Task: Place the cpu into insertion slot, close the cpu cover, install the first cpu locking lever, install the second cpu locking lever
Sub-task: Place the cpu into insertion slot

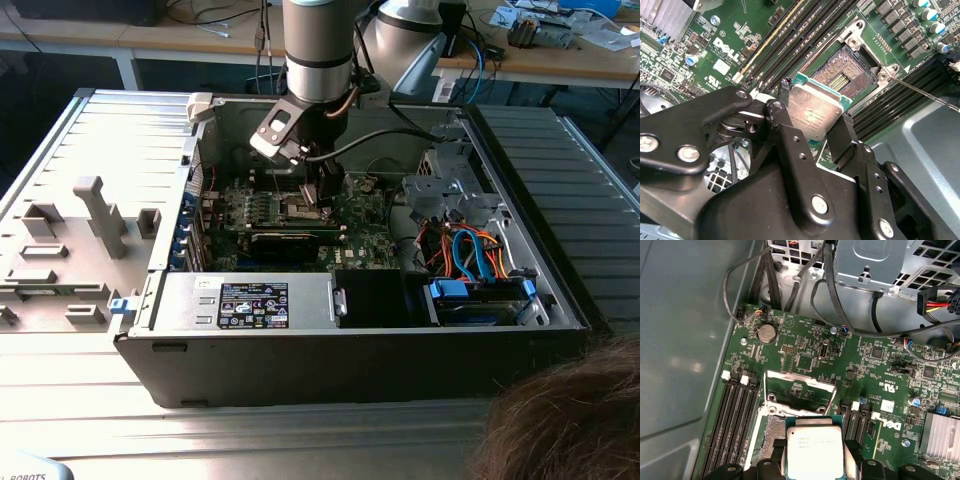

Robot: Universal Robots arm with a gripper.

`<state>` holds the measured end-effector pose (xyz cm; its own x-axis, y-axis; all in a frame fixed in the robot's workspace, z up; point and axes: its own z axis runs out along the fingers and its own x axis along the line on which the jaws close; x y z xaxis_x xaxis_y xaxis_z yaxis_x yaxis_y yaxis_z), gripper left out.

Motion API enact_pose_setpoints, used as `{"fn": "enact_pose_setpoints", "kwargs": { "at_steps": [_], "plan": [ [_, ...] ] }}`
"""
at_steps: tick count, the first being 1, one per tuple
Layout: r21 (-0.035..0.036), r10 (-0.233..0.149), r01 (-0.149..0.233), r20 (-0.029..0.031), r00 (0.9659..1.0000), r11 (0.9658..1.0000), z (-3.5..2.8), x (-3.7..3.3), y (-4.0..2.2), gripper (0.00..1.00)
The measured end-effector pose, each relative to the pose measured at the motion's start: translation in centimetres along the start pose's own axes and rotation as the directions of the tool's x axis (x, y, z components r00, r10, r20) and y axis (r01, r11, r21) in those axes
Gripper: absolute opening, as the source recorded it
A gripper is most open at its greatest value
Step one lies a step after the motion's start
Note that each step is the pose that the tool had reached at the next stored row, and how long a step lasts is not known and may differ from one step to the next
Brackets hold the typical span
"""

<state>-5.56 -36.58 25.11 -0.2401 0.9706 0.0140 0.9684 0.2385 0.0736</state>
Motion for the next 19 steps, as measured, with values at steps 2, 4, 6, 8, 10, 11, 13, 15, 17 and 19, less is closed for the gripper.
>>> {"fn": "enact_pose_setpoints", "kwargs": {
  "at_steps": [2, 4, 6, 8, 10, 11, 13, 15, 17, 19],
  "plan": [
    [0.0000, 0.003, -0.003, 0.0002, 1.0000, 1.0000, 0.01, 0.00, 0.00, 0.55],
    [-0.0001, 0.005, -0.005, 0.0004, 1.0000, 1.0000, 0.01, 0.00, 0.00, 0.55],
    [-0.0001, 0.008, -0.008, 0.0006, 1.0000, 1.0000, 0.02, 0.00, 0.00, 0.55],
    [-0.0002, 0.011, -0.011, 0.0008, 0.9999, 0.9999, 0.03, 0.00, 0.00, 0.55],
    [-0.0002, 0.015, -0.015, 0.0011, 0.9999, 0.9999, 0.04, 0.00, 0.00, 0.55],
    [-0.0002, 0.016, -0.016, 0.0012, 0.9999, 0.9999, 0.05, 0.00, 0.00, 0.55],
    [-0.0003, 0.019, -0.019, 0.0014, 0.9998, 0.9998, 0.05, 0.00, 0.00, 0.55],
    [-0.0003, 0.023, -0.023, 0.0017, 0.9997, 0.9997, 0.06, 0.00, -0.01, 0.55],
    [-0.0003, 0.025, -0.025, 0.0019, 0.9997, 0.9997, 0.06, 0.00, -0.01, 0.55],
    [-0.0004, 0.028, -0.028, 0.0021, 0.9996, 0.9996, 0.07, 0.00, -0.01, 0.55]
  ]
}}
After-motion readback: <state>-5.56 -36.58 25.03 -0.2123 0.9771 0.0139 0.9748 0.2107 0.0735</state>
